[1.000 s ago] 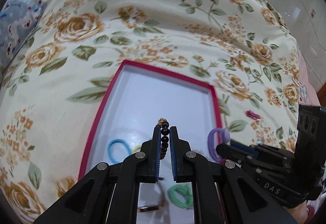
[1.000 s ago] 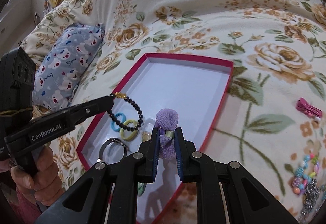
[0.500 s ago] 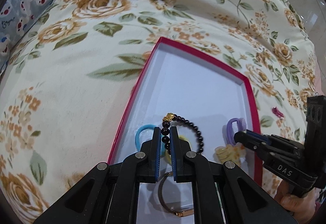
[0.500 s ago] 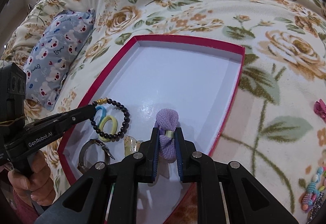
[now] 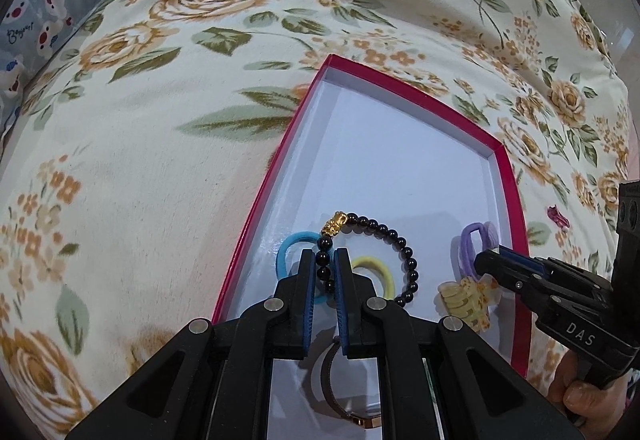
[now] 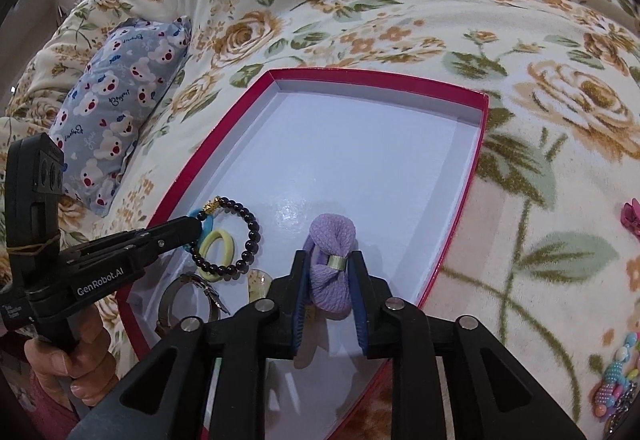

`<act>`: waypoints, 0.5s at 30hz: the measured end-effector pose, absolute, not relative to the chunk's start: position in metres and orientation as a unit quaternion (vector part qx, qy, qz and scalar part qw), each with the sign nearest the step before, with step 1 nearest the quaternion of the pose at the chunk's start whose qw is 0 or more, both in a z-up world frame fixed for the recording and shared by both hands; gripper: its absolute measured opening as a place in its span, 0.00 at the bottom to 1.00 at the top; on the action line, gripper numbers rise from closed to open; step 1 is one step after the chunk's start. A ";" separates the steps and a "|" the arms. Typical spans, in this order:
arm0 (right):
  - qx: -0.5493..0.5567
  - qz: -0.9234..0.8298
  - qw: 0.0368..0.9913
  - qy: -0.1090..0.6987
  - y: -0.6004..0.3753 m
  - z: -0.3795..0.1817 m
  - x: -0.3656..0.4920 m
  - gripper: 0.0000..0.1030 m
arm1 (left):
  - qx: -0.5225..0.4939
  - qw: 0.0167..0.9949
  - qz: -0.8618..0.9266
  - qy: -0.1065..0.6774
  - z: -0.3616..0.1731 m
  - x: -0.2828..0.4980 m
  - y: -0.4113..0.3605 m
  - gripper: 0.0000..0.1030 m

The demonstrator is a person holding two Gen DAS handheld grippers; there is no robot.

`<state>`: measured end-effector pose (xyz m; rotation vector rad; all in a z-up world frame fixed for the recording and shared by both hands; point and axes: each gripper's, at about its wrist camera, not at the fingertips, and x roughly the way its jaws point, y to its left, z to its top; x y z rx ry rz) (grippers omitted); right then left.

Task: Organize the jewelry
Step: 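Carry the bracelet and purple bow into the box and open both tools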

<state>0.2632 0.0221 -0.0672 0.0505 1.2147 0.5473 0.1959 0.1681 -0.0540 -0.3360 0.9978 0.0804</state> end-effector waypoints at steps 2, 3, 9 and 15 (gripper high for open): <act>0.027 0.254 0.787 0.562 0.022 -0.065 0.263 0.31 | -0.158 0.865 0.039 0.475 -0.052 0.195 0.167 0.10; 0.028 0.254 0.787 0.561 0.021 -0.064 0.262 0.33 | -0.157 0.866 0.039 0.474 -0.051 0.194 0.166 0.11; 0.040 0.253 0.793 0.553 0.014 -0.053 0.258 0.34 | -0.153 0.871 0.040 0.465 -0.042 0.186 0.163 0.16; 0.052 0.247 0.802 0.542 -0.001 -0.039 0.248 0.36 | -0.151 0.877 0.037 0.454 -0.029 0.173 0.154 0.19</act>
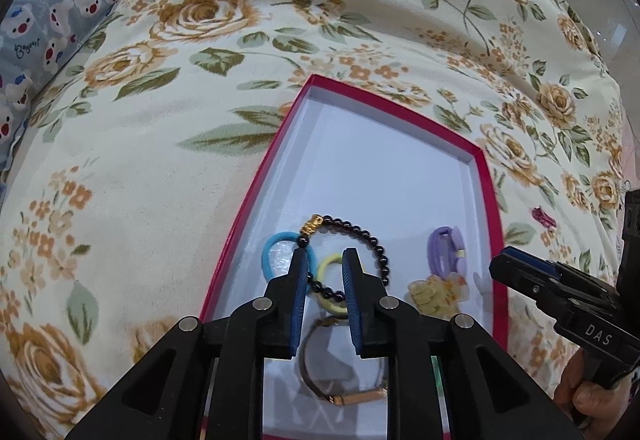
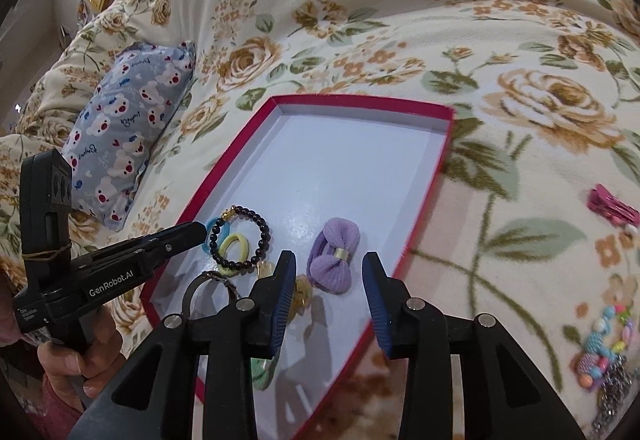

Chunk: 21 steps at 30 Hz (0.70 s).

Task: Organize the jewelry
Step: 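Carry the bracelet and purple bow into the box and open both tools, then move both tools back toward the remaining beaded strands and chain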

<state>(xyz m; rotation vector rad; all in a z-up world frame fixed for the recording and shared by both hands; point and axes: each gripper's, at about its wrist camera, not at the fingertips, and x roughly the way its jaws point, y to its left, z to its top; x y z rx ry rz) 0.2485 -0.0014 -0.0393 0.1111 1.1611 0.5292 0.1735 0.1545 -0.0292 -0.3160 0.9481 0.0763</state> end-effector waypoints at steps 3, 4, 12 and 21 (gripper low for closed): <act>0.059 0.240 0.808 0.535 -0.013 -0.031 0.241 0.38 | -0.152 0.880 0.034 0.449 -0.023 0.165 0.148 0.22; 0.063 0.236 0.810 0.533 -0.019 -0.028 0.237 0.39 | -0.152 0.880 0.031 0.449 -0.022 0.163 0.146 0.22; 0.074 0.208 0.826 0.520 -0.059 -0.010 0.216 0.40 | -0.147 0.882 -0.001 0.448 -0.010 0.147 0.120 0.34; 0.093 0.156 0.842 0.508 -0.118 0.003 0.193 0.41 | -0.125 0.883 -0.047 0.450 0.000 0.135 0.085 0.35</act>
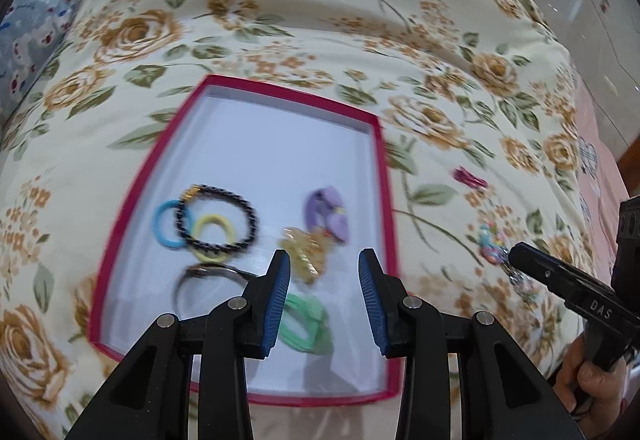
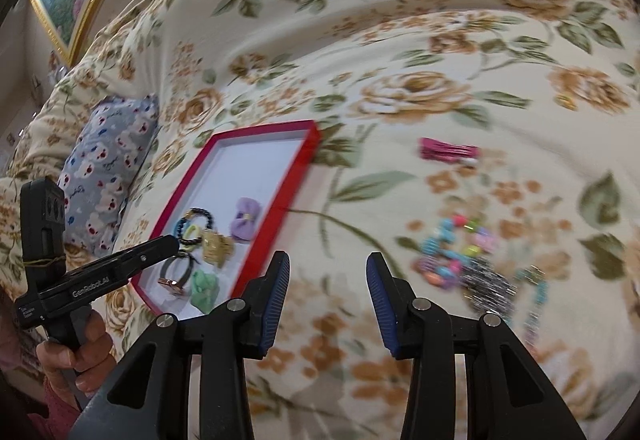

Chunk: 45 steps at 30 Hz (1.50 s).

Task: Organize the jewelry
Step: 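Move both tools back toward the remaining beaded strands and chain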

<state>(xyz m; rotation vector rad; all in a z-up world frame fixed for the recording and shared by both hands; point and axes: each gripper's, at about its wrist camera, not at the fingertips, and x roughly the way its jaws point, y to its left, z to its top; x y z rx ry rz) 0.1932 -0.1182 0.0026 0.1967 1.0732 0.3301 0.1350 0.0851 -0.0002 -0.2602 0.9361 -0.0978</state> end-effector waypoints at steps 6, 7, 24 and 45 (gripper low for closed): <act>0.095 0.123 0.850 0.504 -0.153 0.008 0.173 0.41 | -0.107 0.879 -0.069 0.459 -0.001 0.136 0.061 0.37; 0.096 0.115 0.851 0.503 -0.161 0.008 0.168 0.41 | -0.105 0.878 -0.072 0.461 -0.001 0.137 0.057 0.37; 0.112 0.048 0.857 0.501 -0.226 0.001 0.146 0.41 | -0.062 0.870 -0.111 0.477 -0.010 0.162 -0.003 0.37; 0.068 0.040 0.841 0.536 -0.225 -0.030 0.169 0.27 | -0.024 0.850 -0.157 0.502 -0.046 0.238 -0.085 0.37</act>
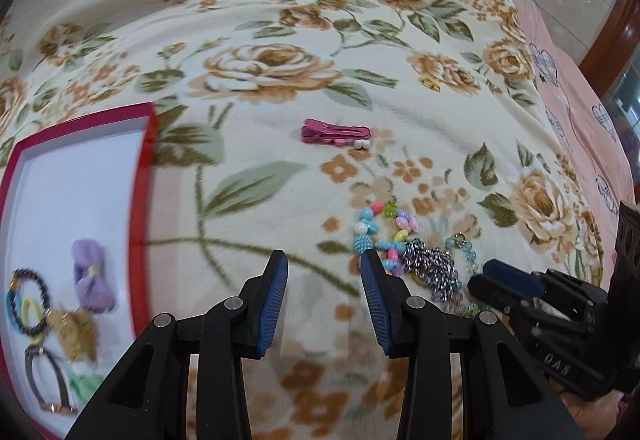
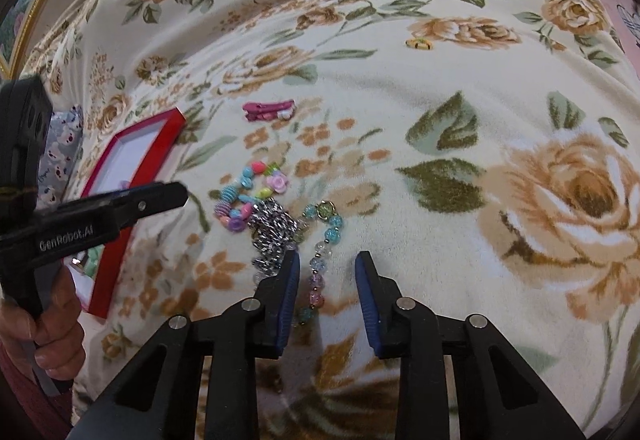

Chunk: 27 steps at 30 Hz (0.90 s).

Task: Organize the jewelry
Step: 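Move both tools back toward the remaining beaded strands and chain, then grasp the multicolour bead bracelet with the left tool while the right tool grasps the blue-bead bracelet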

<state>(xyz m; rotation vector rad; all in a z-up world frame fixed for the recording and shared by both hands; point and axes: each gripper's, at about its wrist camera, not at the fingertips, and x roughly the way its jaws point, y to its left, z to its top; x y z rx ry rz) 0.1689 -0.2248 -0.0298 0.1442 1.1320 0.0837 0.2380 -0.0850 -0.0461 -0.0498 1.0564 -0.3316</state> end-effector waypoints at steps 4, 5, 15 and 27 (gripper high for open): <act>0.052 0.037 0.842 0.535 -0.224 -0.034 0.170 0.21 | -0.016 0.844 -0.163 0.511 -0.058 0.253 -0.097 0.37; 0.048 0.037 0.843 0.535 -0.223 -0.035 0.170 0.18 | -0.012 0.842 -0.164 0.513 -0.061 0.256 -0.101 0.37; 0.046 0.036 0.846 0.530 -0.228 -0.034 0.170 0.07 | 0.020 0.834 -0.187 0.518 -0.082 0.269 -0.126 0.27; 0.072 0.053 0.867 0.491 -0.227 -0.002 0.165 0.07 | 0.009 0.847 -0.191 0.496 -0.064 0.246 -0.107 0.11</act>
